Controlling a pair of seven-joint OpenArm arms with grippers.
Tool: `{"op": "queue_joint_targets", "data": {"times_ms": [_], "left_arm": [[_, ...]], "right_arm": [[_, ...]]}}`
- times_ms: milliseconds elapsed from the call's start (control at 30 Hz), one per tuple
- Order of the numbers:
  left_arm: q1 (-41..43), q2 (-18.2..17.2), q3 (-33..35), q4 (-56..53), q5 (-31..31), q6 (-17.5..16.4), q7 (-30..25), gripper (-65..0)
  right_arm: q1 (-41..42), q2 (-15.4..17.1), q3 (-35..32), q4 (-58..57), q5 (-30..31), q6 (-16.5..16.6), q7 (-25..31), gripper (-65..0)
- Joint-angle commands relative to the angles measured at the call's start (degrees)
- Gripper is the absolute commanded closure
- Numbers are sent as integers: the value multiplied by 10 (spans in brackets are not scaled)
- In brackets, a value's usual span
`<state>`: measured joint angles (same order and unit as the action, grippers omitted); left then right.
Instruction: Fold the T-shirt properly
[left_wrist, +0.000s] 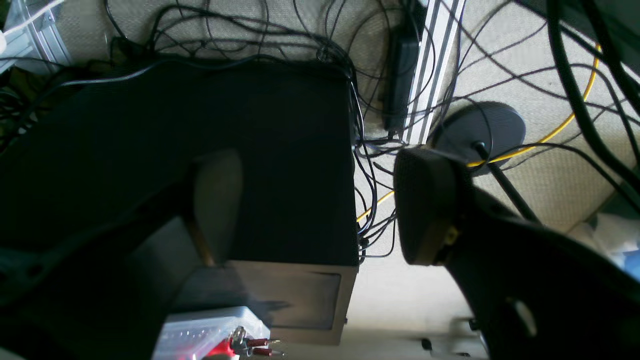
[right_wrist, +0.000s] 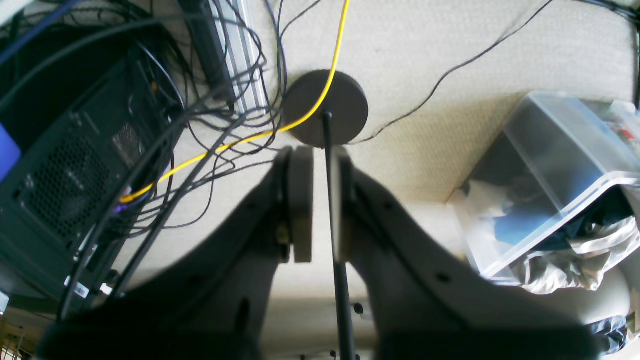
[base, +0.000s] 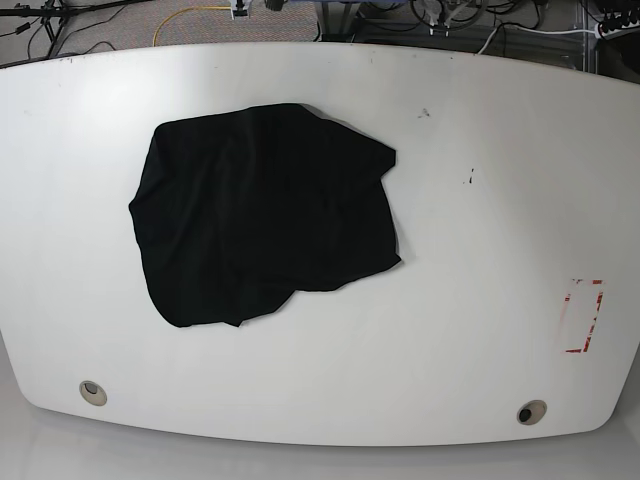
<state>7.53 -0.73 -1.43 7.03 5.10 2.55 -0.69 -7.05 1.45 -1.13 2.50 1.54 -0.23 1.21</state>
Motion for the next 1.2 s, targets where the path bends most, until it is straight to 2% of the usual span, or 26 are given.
{"op": "queue_joint_targets", "data": {"times_ms": [0,1167], "left_arm": [[5,-3,-1,1,-2,0,4,-444],[1,-1,1,-3,-2,2,-2,-445]], "right_arm": [[-2,0,0,-2,-2,-1,-3,-59],[-13,0,2,-3,-3,-4,-5,-53]]}}
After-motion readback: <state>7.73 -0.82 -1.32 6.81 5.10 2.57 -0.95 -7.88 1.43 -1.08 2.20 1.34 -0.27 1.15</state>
